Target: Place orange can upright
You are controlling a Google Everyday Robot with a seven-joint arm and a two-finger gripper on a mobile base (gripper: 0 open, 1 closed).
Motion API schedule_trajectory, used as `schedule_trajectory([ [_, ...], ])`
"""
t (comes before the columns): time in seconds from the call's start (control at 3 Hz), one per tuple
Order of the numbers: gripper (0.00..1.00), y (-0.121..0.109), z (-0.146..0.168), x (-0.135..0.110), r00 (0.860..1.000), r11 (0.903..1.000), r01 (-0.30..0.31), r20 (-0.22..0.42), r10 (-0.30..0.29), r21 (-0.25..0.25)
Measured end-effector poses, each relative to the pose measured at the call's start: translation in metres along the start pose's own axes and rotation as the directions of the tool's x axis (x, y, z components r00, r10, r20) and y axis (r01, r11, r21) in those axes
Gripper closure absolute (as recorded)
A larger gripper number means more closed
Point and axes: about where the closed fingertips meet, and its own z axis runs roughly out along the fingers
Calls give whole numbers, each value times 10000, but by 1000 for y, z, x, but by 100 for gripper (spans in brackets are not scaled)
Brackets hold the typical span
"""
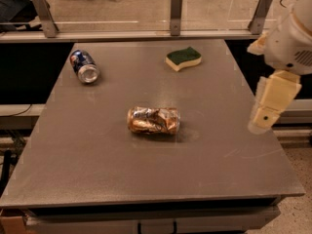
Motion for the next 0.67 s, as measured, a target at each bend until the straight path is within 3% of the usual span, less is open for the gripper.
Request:
schedule_trajectory([
  [0.67,0,8,68,-92,9934,9931,1106,362,-1092,-378],
])
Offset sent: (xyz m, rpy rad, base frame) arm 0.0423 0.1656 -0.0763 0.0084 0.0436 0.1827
